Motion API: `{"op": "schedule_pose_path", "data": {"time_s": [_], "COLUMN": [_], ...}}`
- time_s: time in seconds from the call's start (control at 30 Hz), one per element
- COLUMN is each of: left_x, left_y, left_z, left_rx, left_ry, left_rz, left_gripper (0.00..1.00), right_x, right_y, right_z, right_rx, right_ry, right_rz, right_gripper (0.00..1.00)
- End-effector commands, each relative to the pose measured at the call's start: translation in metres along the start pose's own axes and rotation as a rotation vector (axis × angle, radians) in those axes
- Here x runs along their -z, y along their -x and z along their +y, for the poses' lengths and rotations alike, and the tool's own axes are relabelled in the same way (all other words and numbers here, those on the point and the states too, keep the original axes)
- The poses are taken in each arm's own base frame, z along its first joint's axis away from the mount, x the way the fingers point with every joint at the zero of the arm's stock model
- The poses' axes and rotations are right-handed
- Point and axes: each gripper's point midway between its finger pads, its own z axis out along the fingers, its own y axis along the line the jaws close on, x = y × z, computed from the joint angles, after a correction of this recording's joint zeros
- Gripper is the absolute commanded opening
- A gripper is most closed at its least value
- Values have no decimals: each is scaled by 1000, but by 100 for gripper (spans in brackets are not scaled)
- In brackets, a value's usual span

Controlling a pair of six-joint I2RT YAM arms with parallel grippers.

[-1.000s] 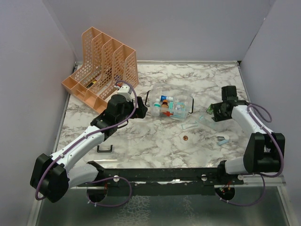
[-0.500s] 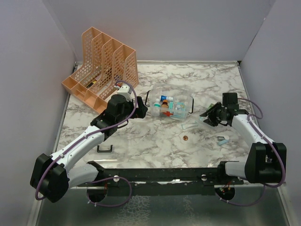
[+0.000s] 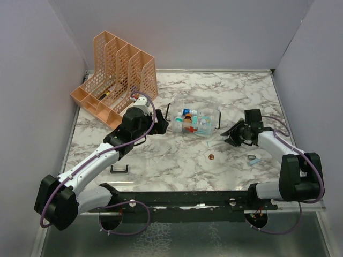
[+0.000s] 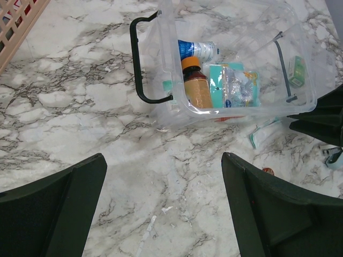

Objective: Organize the medicine kit

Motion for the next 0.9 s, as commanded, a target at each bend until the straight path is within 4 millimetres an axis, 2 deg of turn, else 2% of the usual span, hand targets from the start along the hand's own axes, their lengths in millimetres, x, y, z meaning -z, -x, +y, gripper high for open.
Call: {"op": "schedule_pose_path", "data": {"time_s": [0.0, 0.13, 0.23, 0.4, 0.63, 0.87], "left_x": [1, 2, 3, 3, 1, 1], "left_y": [14, 15, 15, 15, 15, 13], "left_z": [-13, -12, -11, -10, -11, -7], "left_rx": [13, 8, 6, 1, -1, -7], "left_ry": [-42, -39, -36, -32, -35, -20], "left_rz": [-32, -34, -37, -40, -41, -40], "left_gripper": [92, 92, 92, 92, 92, 92], "right_x": [-18, -23, -19, -13, -25, -36], "right_y": [-5, -6, -2, 7, 3, -4], "right_z": [6, 7, -10, -12, -4, -13], "right_rx": [-64, -91, -187, -241, -256, -331], "right_ry": [10, -57, -164, -179, -169, -207], "right_rz": [-33, -80, -149, -209, -167, -138], "right_gripper": [36, 35, 30, 29, 30, 30]}}
